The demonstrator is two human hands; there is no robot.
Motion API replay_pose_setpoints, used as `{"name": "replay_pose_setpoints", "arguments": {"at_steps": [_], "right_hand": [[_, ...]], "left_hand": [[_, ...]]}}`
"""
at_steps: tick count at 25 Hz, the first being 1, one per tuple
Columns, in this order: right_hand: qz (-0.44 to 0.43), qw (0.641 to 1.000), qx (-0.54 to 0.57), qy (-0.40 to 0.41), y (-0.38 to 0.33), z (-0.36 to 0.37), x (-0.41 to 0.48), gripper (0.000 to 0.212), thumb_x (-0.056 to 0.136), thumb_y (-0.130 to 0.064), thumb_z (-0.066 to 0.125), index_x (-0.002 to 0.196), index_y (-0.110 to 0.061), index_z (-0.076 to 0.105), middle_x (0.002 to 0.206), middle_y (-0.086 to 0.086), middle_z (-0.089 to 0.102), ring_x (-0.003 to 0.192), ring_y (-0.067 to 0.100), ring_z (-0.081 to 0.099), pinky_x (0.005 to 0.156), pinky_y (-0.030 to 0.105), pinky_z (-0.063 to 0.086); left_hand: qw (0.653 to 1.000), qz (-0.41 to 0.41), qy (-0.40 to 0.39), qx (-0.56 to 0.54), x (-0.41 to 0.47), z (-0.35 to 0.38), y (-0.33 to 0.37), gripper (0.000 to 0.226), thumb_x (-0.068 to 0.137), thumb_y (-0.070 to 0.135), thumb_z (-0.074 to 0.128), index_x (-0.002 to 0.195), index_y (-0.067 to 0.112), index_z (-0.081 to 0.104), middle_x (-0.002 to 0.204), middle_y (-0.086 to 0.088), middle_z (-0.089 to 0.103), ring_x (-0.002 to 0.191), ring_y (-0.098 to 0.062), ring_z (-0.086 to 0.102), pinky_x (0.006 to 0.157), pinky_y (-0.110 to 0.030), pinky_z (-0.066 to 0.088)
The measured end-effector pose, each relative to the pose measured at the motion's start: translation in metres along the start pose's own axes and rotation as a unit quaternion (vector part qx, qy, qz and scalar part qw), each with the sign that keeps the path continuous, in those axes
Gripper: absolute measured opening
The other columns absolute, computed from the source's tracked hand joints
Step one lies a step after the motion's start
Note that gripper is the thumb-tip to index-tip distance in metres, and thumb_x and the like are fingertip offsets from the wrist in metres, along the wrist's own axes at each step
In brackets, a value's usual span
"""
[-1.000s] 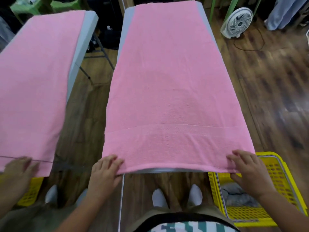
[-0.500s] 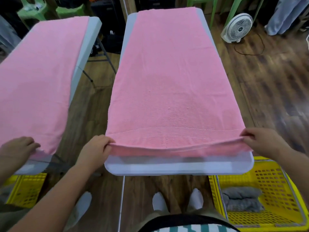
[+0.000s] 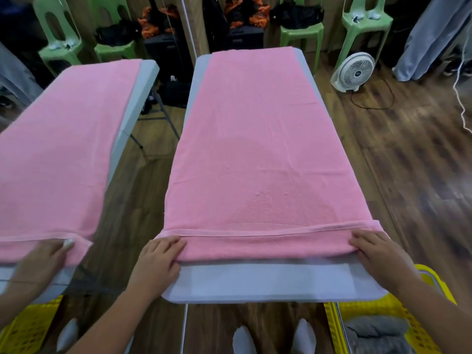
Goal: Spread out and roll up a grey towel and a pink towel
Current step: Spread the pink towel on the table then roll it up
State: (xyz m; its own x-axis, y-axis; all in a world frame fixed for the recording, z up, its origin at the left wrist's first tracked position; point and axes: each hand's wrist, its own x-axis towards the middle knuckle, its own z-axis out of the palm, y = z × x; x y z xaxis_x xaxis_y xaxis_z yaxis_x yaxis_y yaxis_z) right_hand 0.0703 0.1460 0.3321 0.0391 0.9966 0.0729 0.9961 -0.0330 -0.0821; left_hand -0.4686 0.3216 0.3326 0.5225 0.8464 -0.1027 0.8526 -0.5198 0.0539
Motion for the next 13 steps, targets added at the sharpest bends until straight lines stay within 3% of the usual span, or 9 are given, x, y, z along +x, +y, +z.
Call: {"name": "replay_pose_setpoints", "arguments": {"at_steps": [2,6,9,11,13], "right_hand": [[0.034,0.999,0.019,-0.002,-0.001,-0.003,-0.001,0.037,0.084,-0.027,0.042,0.094,-0.012,0.074,0.101,0.006,0.073,0.091,0.032,0.064,0.084,0.037,0.042],[0.019,0.999,0.032,-0.038,0.000,-0.016,-0.026,0.021,0.085,-0.028,0.048,0.094,-0.024,0.067,0.089,-0.004,0.071,0.079,0.027,0.068,0.067,0.039,0.051],[0.100,0.982,0.063,-0.147,0.007,-0.036,-0.036,0.009,0.094,-0.037,0.053,0.102,-0.040,0.056,0.088,-0.018,0.064,0.079,0.016,0.065,0.064,0.037,0.052],[0.102,0.969,0.119,-0.194,0.015,-0.050,-0.012,0.012,0.089,-0.054,0.054,0.092,-0.042,0.054,0.075,-0.015,0.064,0.070,0.013,0.062,0.064,0.037,0.050],[0.103,0.967,0.135,-0.192,0.029,-0.057,0.026,0.015,0.085,-0.057,0.061,0.079,-0.043,0.056,0.066,-0.013,0.063,0.063,0.008,0.058,0.063,0.035,0.050]], "left_hand": [[0.999,-0.015,0.030,0.004,0.003,0.000,-0.006,0.048,0.088,0.039,0.038,0.121,0.024,0.070,0.122,0.001,0.070,0.112,-0.022,0.063,0.104,-0.049,0.047],[0.998,-0.015,0.057,-0.022,-0.019,0.001,-0.004,0.040,0.091,0.035,0.036,0.095,0.024,0.074,0.098,0.005,0.074,0.093,-0.019,0.067,0.091,-0.044,0.052],[0.999,-0.029,-0.006,-0.046,-0.036,-0.013,-0.006,0.034,0.091,0.037,0.030,0.081,0.036,0.062,0.079,0.015,0.065,0.073,-0.004,0.058,0.084,-0.037,0.048],[0.996,-0.015,-0.049,-0.067,-0.018,-0.030,-0.009,0.029,0.091,0.037,0.028,0.075,0.038,0.052,0.067,0.014,0.056,0.064,-0.001,0.051,0.075,-0.034,0.043],[0.996,-0.013,-0.066,-0.063,0.017,-0.043,-0.014,0.024,0.092,0.036,0.031,0.076,0.038,0.049,0.067,0.012,0.057,0.064,-0.003,0.051,0.072,-0.034,0.043]]}}
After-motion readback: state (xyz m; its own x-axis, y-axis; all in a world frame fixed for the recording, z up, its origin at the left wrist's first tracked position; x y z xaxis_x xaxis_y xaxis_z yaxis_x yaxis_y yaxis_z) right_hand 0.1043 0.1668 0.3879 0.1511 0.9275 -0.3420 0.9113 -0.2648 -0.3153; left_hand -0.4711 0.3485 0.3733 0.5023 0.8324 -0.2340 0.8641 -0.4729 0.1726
